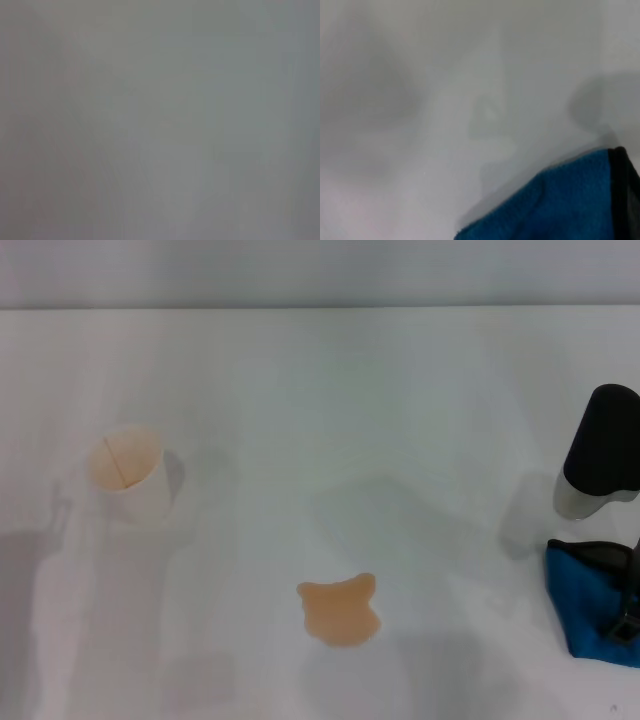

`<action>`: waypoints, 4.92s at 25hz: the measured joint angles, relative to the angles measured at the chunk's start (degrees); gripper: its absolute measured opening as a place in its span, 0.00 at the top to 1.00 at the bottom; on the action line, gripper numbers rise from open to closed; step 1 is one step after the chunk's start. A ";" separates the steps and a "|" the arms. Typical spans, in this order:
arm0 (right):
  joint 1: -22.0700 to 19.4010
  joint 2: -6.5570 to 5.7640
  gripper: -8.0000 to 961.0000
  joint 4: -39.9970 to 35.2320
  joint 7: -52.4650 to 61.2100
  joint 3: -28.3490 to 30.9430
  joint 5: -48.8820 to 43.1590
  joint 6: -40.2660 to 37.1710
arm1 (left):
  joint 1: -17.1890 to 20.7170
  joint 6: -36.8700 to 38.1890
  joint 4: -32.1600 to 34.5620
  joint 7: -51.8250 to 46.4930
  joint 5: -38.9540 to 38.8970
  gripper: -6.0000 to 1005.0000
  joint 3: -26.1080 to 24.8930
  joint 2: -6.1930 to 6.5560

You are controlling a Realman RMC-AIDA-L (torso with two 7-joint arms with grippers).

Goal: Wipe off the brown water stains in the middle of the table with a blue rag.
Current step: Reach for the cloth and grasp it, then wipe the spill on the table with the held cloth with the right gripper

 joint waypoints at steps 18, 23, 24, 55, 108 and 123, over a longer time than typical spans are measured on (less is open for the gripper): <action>0.45 0.16 0.50 0.17 0.01 -0.48 0.66 -1.38 | -0.06 -0.37 -0.16 0.00 -0.07 0.13 0.00 0.00; 1.85 0.24 0.55 -0.47 0.03 -1.48 4.87 -1.50 | -0.14 -0.37 -0.09 0.00 -0.09 0.13 0.00 0.00; 2.33 0.26 0.55 -0.52 0.04 -1.98 5.97 -1.51 | -0.16 -0.35 -0.07 0.00 -0.09 0.13 0.00 0.00; 5.46 0.06 0.49 -4.03 0.56 -11.42 3.40 -5.85 | -0.32 -0.67 0.36 0.00 0.36 0.13 0.14 0.01; 17.29 0.44 0.78 6.02 1.05 -21.12 24.07 10.21 | -0.96 -0.63 0.44 0.00 0.45 0.13 0.53 -0.18; 18.92 0.34 0.77 3.87 0.95 -22.61 24.98 7.20 | -0.90 -1.19 0.52 0.00 0.26 0.13 0.50 -0.08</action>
